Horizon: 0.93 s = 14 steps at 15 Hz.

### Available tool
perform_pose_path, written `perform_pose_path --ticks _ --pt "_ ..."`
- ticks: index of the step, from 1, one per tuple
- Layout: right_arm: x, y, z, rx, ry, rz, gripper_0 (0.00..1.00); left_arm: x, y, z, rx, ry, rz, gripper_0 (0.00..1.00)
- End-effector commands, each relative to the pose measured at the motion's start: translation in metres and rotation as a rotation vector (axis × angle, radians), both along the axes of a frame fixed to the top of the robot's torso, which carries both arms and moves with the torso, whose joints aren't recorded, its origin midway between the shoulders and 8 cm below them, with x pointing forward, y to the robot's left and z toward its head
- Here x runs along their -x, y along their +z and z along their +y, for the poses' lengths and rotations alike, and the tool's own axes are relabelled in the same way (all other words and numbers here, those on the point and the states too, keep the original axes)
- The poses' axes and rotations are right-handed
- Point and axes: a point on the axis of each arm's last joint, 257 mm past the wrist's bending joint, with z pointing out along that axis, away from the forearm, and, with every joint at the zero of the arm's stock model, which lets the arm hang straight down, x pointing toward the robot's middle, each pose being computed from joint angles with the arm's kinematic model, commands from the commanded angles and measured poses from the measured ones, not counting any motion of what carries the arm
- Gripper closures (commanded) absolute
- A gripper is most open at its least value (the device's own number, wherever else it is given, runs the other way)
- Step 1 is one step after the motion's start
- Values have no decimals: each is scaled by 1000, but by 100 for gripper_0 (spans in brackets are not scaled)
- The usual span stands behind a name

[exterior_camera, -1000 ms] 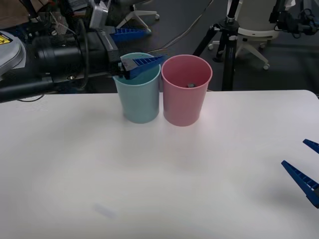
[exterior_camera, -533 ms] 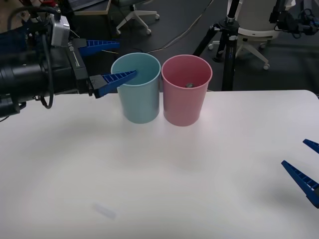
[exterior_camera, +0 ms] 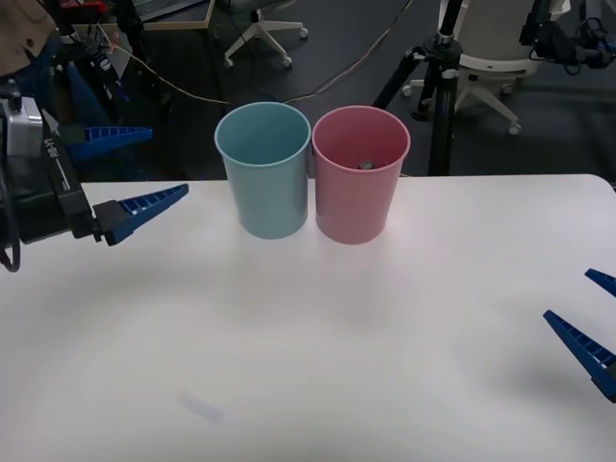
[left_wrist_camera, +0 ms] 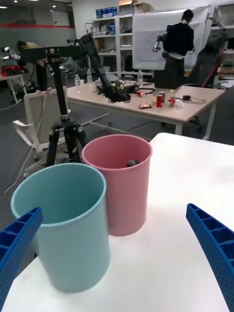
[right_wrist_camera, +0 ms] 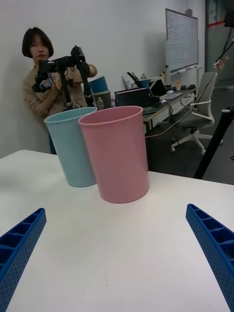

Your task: Grasp the object on the table and drop it into the matching bin: aluminum can to the light blue bin, PET bottle to the pink bin.

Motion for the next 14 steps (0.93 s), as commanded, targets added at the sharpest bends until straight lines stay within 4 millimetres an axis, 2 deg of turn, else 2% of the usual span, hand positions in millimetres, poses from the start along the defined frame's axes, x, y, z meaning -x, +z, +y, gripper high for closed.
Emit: perform_pose_path --ticks 1,6,14 --pt "0 0 0 0 0 0 0 10 -15 23 21 42 22 0" --pt "0 0 0 0 0 0 0 25 -45 56 19 144 27 0" --pt "0 0 0 0 0 0 0 77 -84 77 92 260 86 0"
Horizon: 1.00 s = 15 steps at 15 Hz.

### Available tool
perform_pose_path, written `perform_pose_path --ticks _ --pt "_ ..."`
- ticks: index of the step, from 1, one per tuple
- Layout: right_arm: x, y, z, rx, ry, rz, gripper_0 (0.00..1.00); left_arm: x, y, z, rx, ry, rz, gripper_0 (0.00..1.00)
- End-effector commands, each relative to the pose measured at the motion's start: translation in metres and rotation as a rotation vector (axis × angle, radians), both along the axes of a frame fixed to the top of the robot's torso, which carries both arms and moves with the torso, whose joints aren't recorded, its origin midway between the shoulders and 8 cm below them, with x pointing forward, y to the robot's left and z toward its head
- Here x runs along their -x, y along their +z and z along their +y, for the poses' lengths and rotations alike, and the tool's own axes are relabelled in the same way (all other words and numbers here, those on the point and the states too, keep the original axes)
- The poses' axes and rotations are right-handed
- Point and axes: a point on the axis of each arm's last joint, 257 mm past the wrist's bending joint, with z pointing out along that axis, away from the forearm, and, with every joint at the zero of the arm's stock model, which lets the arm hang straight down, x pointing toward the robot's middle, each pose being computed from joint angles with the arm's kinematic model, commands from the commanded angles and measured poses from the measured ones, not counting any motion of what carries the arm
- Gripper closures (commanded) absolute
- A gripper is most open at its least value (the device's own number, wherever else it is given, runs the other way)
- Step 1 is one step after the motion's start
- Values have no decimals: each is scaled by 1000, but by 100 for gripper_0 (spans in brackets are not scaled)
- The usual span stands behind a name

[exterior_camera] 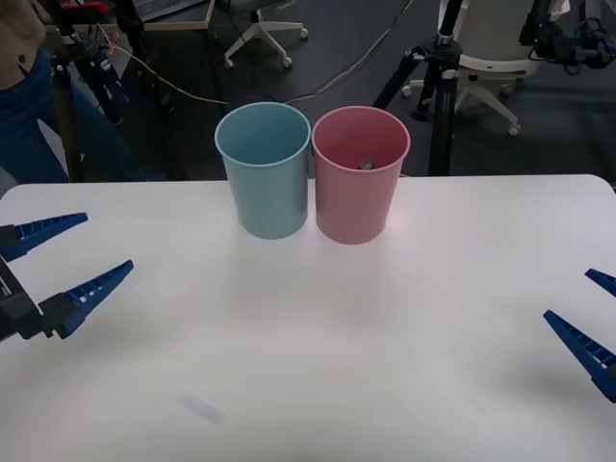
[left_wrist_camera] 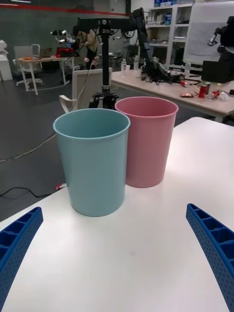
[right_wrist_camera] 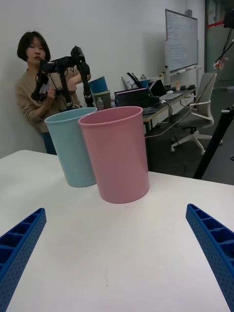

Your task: Grasp the object on the table and drop it into the matching bin: aluminum can to the light blue bin, PET bottle to the pink bin.

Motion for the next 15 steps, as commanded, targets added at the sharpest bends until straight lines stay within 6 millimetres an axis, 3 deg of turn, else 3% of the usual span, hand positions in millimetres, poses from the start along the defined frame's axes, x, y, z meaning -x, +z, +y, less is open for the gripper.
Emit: perform_pose_path --ticks 1,10,15 --pt "0 0 0 0 0 0 0 17 -14 7 31 47 25 0" --pt "0 0 0 0 0 0 0 55 -47 9 42 69 63 0" --pt "0 0 0 0 0 0 0 59 -52 9 47 71 76 0"
